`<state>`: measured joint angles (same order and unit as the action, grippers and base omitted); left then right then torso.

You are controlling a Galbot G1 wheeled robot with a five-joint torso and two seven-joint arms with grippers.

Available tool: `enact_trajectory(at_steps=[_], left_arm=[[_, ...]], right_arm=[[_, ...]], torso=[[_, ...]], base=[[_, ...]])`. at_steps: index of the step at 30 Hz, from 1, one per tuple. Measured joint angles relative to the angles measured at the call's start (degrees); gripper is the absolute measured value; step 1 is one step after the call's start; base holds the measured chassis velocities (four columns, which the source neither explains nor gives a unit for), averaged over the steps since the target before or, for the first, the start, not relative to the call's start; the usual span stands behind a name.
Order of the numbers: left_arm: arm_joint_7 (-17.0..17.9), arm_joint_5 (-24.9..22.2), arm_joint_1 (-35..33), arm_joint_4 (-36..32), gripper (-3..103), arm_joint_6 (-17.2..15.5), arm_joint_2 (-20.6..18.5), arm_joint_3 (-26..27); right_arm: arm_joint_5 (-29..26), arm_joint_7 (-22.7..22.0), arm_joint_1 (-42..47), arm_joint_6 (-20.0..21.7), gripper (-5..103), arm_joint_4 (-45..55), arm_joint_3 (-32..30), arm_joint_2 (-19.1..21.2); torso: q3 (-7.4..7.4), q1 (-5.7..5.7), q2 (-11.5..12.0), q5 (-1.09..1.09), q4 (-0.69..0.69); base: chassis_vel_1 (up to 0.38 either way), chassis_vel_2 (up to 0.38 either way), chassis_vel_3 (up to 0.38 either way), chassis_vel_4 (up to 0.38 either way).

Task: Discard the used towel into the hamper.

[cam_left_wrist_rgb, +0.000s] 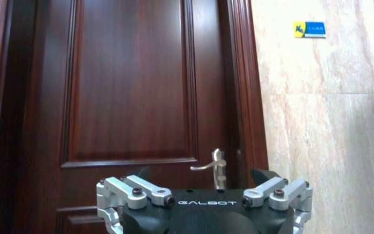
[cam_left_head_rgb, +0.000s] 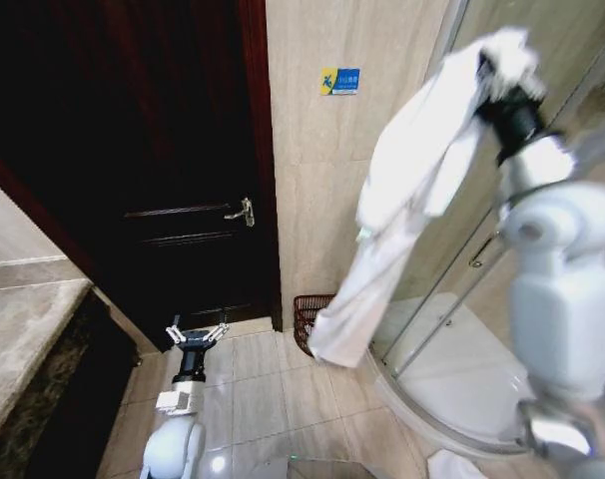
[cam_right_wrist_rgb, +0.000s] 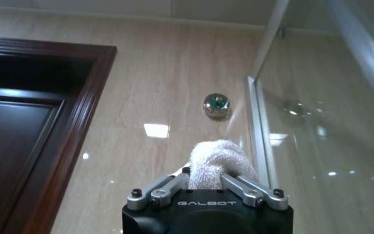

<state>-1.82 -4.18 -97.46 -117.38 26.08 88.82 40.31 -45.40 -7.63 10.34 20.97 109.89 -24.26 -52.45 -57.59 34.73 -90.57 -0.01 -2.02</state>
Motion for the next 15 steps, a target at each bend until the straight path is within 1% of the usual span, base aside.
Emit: enact_trajectory(at_steps=[1,2,3,4,5,6,7,8,10,11,13,15], left_arm=[[0.06,-0.24,-0.43,0.1,100,0.45,-0.17,0.22],[0.06,-0.24,-0.43,0.1,100,0.45,-0.17,0.22],[0.19,-0.59,-0.82,0.13,100,0.66,-0.31,0.42],[0.59,-1.07,-1.22,0.19,100,0.74,-0.45,0.56],[0.59,-1.07,-1.22,0.19,100,0.74,-0.45,0.56],[0.87,-1.5,-1.37,0.27,100,0.73,-0.47,0.69],[1.15,-1.93,-1.4,0.4,100,0.63,-0.4,0.9],[1.15,-1.93,-1.4,0.4,100,0.63,-0.4,0.9],[1.4,-2.17,-1.41,0.49,100,0.49,-0.3,1.16],[1.46,-2.52,-1.61,0.48,100,0.2,-0.27,1.51],[1.48,-2.76,-1.7,0.42,100,0.12,-0.28,1.67],[1.47,-3.45,-1.72,0.01,100,-0.26,-0.38,2.04]], right_arm=[[-1.14,-0.15,-2.47,0.19,5,-1.61,1.74,0.19],[-1.14,-0.15,-2.47,0.19,5,-1.61,1.74,0.19],[-2.25,-0.39,-4.54,0.44,5,-2.94,3.54,0.22],[-3.46,-0.82,-7.66,0.77,5,-4.81,5.89,-0.06],[-3.46,-0.82,-7.66,0.77,5,-4.81,5.89,-0.06],[-4.09,-1.29,-11.02,0.86,5,-6.94,8.0,-0.7],[-4.3,-1.68,-14.02,0.79,5,-8.92,10.06,-1.5],[-4.3,-1.68,-14.02,0.79,5,-8.92,10.06,-1.5],[-4.6,-2.29,-17.3,0.57,5,-11.39,12.74,-2.7],[-4.96,-3.03,-20.94,0.22,5,-14.35,15.41,-4.09],[-4.99,-3.2,-22.49,-0.04,5,-15.87,16.57,-4.76],[-4.64,-3.23,-26.08,-0.91,5,-20.49,18.65,-6.34]], torso=[[0.0,0.0,0.0,-0.01,0.0],[0.0,0.0,0.0,-0.01,0.0],[0.0,0.0,0.0,0.02,0.01],[0.0,-0.01,0.0,0.0,-0.01],[0.0,-0.01,0.0,0.0,-0.01],[0.0,0.0,0.0,0.0,-0.02],[0.0,0.0,0.0,0.05,-0.01],[0.0,0.0,0.0,0.05,-0.01],[0.01,-0.02,-0.01,0.05,0.0],[-0.01,0.01,0.0,0.01,-0.01],[0.0,0.01,0.0,0.02,-0.01],[0.0,-0.01,0.0,0.05,-0.01]], base=[[0.0,0.0,0.0,0.0],[0.0,0.0,0.0,0.0],[0.0,0.0,0.0,0.0],[0.0,0.0,0.0,0.0],[0.0,0.0,0.0,0.0],[0.0,0.0,0.0,0.0],[0.0,0.0,0.0,0.0],[0.0,0.0,0.0,0.0],[0.0,0.0,0.0,0.0],[0.0,0.0,0.0,0.0],[0.0,0.0,0.0,0.0],[0.0,0.0,0.0,0.0]])
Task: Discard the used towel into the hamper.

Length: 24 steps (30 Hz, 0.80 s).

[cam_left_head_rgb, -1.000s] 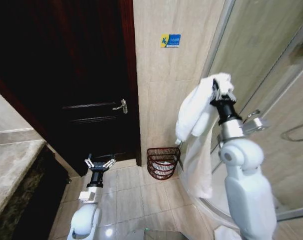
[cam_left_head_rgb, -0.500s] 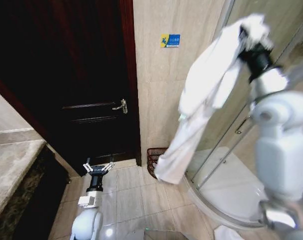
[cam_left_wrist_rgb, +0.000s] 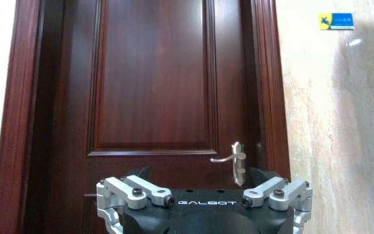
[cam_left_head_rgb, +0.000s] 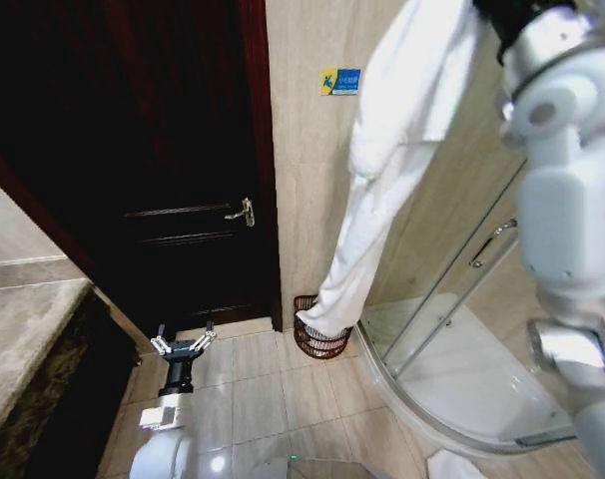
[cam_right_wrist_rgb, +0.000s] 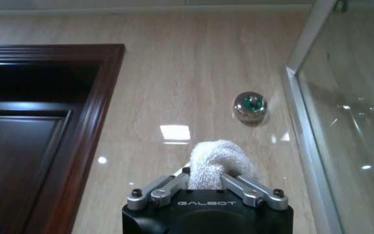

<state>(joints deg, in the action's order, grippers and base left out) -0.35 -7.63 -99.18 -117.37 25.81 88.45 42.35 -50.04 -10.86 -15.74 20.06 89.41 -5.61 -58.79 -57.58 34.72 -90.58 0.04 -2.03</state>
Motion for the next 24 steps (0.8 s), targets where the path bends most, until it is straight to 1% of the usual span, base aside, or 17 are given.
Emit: enact_trajectory(at_steps=[1,2,5,6,9,11,14,16,18,20,21,24], left_arm=[[0.0,-0.29,0.13,-0.21,100,-0.28,-0.05,0.17],[0.0,-0.29,0.13,-0.21,100,-0.28,-0.05,0.17],[0.0,-0.79,0.76,-0.84,100,-1.08,-0.64,0.25],[0.0,-0.79,0.76,-0.84,100,-1.08,-0.64,0.25],[0.0,-1.18,1.22,-1.44,100,-1.85,-0.83,0.31],[0.0,-1.23,1.3,-1.47,100,-1.87,-0.8,0.37],[-0.03,-1.46,1.42,-1.66,100,-1.88,-0.62,0.63],[-0.04,-1.46,1.41,-1.67,100,-1.85,-0.57,0.66],[-0.06,-1.46,1.41,-1.74,100,-1.63,-0.27,0.79],[-0.1,-1.46,1.39,-1.76,100,-1.57,-0.12,0.84],[-0.31,-1.37,1.25,-1.81,100,-1.31,0.33,0.96],[-0.5,-1.28,1.07,-1.86,100,-1.02,0.59,1.06]], right_arm=[[0.48,0.18,-1.45,-0.6,5,-2.6,0.69,-0.73],[0.48,0.18,-1.45,-0.6,5,-2.6,0.69,-0.73],[1.68,1.44,-4.54,-1.83,5,-9.24,1.95,-2.01],[1.68,1.44,-4.54,-1.83,5,-9.24,1.95,-2.01],[1.38,2.11,-6.71,-2.04,5,-13.63,2.74,-3.28],[1.4,2.17,-7.01,-2.1,5,-14.36,2.89,-3.64],[2.09,2.49,-7.82,-2.56,5,-17.1,3.56,-5.39],[2.24,2.56,-7.89,-2.61,5,-17.45,3.65,-5.66],[3.32,2.8,-8.23,-2.96,5,-18.79,3.78,-6.97],[3.69,2.84,-8.36,-3.05,5,-19.09,3.78,-7.42],[4.48,2.87,-8.66,-3.21,5,-19.61,3.66,-8.44],[5.17,2.95,-9.28,-3.24,5,-20.31,3.42,-9.37]], torso=[[0.0,0.0,0.0,-0.01,-0.01],[0.0,0.0,0.0,-0.01,-0.01],[-0.01,0.01,0.0,-0.05,0.02],[-0.01,0.01,0.0,-0.05,0.02],[-0.01,0.01,0.0,-0.04,0.04],[-0.01,0.01,0.0,-0.05,0.04],[0.0,0.0,0.0,-0.03,0.01],[0.0,0.0,0.0,-0.03,0.0],[-0.01,0.01,0.01,-0.04,0.01],[-0.01,0.01,0.0,-0.03,0.0],[0.0,0.0,0.0,-0.02,0.0],[0.0,0.0,0.0,-0.03,0.0]], base=[[0.0,0.0,0.0,0.0],[0.0,0.0,0.0,0.0],[0.0,0.0,0.0,0.0],[0.0,0.0,0.0,0.0],[0.0,0.0,0.0,0.0],[0.0,0.0,0.0,0.0],[0.0,0.0,0.0,0.0],[0.0,0.0,0.0,0.0],[0.0,0.0,0.0,0.0],[0.0,0.0,0.0,0.0],[0.0,0.0,0.0,0.0],[0.0,0.0,0.0,0.0]])
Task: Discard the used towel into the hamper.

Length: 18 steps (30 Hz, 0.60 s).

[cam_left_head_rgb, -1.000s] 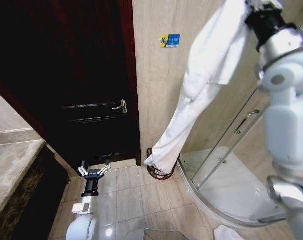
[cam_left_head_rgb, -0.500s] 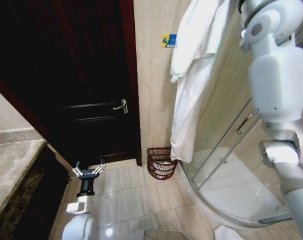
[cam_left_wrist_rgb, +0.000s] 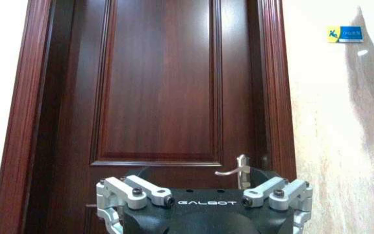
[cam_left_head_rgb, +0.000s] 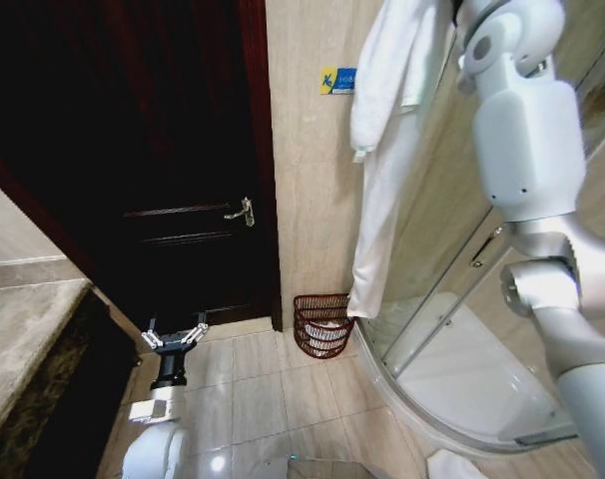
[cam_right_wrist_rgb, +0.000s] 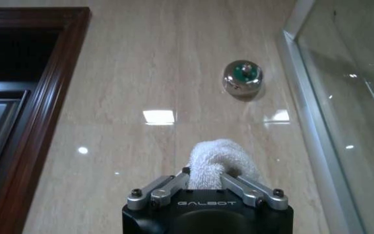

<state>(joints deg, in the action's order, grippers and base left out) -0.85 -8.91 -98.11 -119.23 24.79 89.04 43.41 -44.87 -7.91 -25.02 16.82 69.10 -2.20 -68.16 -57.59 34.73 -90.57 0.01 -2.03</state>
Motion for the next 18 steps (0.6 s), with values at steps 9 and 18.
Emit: enact_trajectory(at_steps=[9,18], left_arm=[[-0.3,0.25,-0.16,-0.21,100,0.28,0.67,0.1],[-0.36,0.99,-0.29,-0.35,100,0.3,0.68,-0.16]], right_arm=[[1.28,0.26,-1.56,-0.24,5,-2.71,-0.09,-1.45],[2.8,1.34,1.67,-1.09,5,-2.25,-0.26,-0.48]], torso=[[0.01,0.0,-0.01,-0.01,0.01],[0.0,0.0,-0.01,-0.01,0.02]], base=[[0.0,0.0,0.0,0.0],[0.0,0.0,0.0,0.0]])
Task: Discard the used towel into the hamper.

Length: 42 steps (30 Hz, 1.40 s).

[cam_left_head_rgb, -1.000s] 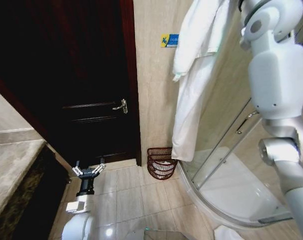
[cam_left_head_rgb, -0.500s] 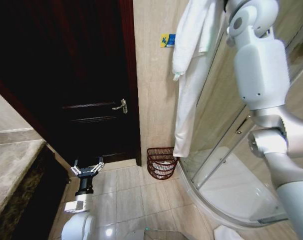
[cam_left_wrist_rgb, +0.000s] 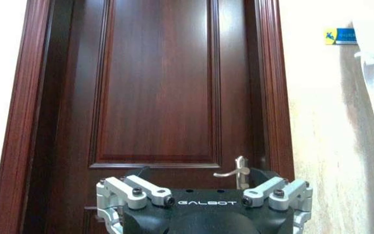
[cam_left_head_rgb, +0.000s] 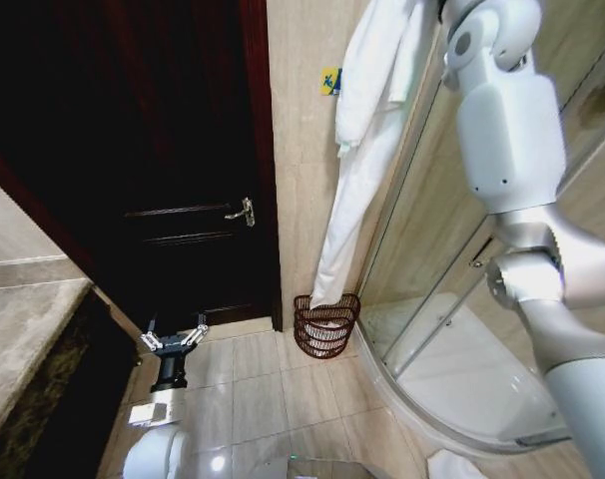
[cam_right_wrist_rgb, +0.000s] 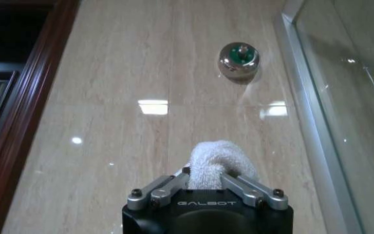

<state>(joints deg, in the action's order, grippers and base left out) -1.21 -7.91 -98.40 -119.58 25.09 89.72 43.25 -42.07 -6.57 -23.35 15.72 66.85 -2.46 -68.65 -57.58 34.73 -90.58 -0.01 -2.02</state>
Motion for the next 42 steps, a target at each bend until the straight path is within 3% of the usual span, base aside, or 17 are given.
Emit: enact_trajectory(at_steps=[11,19,42], left_arm=[[-0.13,0.94,-0.56,-0.37,100,-0.03,0.86,-0.25],[-0.13,1.49,-0.82,-0.85,100,-0.05,1.73,-0.32],[0.16,2.47,-1.72,-1.55,100,0.05,2.46,-0.95]], right_arm=[[0.15,0.48,2.39,-0.5,5,1.81,2.25,1.26],[-0.45,-0.05,9.11,-0.72,5,8.44,3.22,3.08],[-0.16,-1.06,21.15,-0.96,5,13.2,0.02,5.32]], torso=[[0.0,0.0,0.0,0.0,-0.01],[0.0,0.0,0.0,0.0,0.0],[0.0,0.0,0.0,0.0,0.0]], base=[[0.0,0.0,0.0,0.0],[0.0,0.0,0.0,0.0],[0.0,0.0,0.0,0.0]])
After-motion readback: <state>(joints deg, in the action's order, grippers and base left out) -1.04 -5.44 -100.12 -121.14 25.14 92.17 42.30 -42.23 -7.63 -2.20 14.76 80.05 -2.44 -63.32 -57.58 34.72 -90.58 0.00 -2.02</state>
